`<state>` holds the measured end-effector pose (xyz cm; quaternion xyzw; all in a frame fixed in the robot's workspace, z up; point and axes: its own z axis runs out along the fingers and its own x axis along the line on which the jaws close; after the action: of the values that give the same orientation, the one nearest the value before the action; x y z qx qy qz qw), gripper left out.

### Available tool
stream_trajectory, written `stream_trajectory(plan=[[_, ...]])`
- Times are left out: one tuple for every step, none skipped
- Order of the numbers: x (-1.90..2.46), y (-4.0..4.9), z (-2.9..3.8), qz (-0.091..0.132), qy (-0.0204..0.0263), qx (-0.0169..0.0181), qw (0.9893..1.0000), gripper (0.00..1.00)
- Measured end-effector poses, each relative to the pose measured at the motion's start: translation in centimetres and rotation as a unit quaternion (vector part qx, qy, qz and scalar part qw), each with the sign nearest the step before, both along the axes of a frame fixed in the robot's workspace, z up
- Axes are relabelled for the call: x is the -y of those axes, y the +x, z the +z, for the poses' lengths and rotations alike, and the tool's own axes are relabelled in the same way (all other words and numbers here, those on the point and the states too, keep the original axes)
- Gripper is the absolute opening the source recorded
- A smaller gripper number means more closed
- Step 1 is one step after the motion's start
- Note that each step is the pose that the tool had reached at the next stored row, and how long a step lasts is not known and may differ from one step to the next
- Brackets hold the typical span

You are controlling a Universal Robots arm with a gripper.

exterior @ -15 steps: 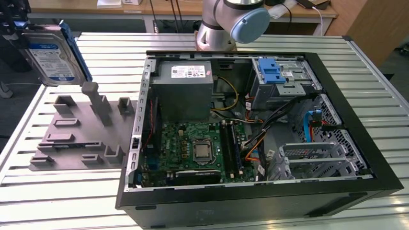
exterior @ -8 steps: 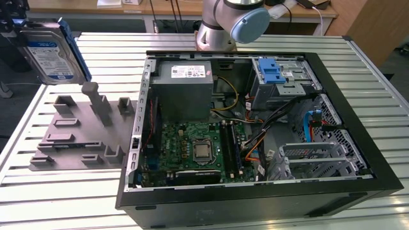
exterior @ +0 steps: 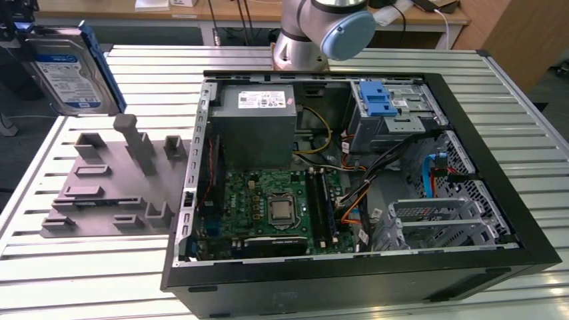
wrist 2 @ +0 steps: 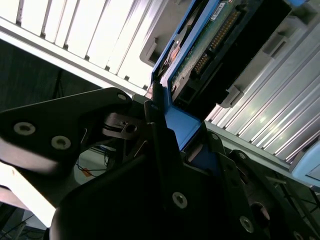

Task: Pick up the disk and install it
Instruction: 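Pick up the disk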

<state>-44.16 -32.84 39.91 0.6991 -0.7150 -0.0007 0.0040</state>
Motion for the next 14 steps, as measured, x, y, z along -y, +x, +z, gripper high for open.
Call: stream_trajectory(plan=[[0.0, 0.0, 0.07, 0.0, 0.0, 0.0, 1.0, 0.36], [0.0, 0.0, 0.14, 0.0, 0.0, 0.0, 1.0, 0.36], [0.0, 0.0, 0.22, 0.0, 0.0, 0.0, 1.0, 0.36], [0.0, 0.0, 0.29, 0.0, 0.0, 0.0, 1.0, 0.36], [0.0, 0.0, 0.36, 0.0, 0.0, 0.0, 1.0, 0.36], [0.0, 0.0, 0.42, 0.0, 0.0, 0.0, 1.0, 0.36], [0.0, 0.0, 0.49, 0.0, 0.0, 0.0, 1.0, 0.36], [0.0, 0.0, 1.46, 0.0, 0.0, 0.0, 1.0, 0.36], [0.0, 0.0, 1.94, 0.0, 0.0, 0.0, 1.0, 0.36], [0.0, 0.0, 2.01, 0.0, 0.0, 0.0, 1.0, 0.36], [0.0, 0.0, 2.07, 0.0, 0.0, 0.0, 1.0, 0.36], [0.0, 0.0, 2.14, 0.0, 0.0, 0.0, 1.0, 0.36], [0.0, 0.0, 2.21, 0.0, 0.0, 0.0, 1.0, 0.36], [0.0, 0.0, 2.27, 0.0, 0.0, 0.0, 1.0, 0.36]])
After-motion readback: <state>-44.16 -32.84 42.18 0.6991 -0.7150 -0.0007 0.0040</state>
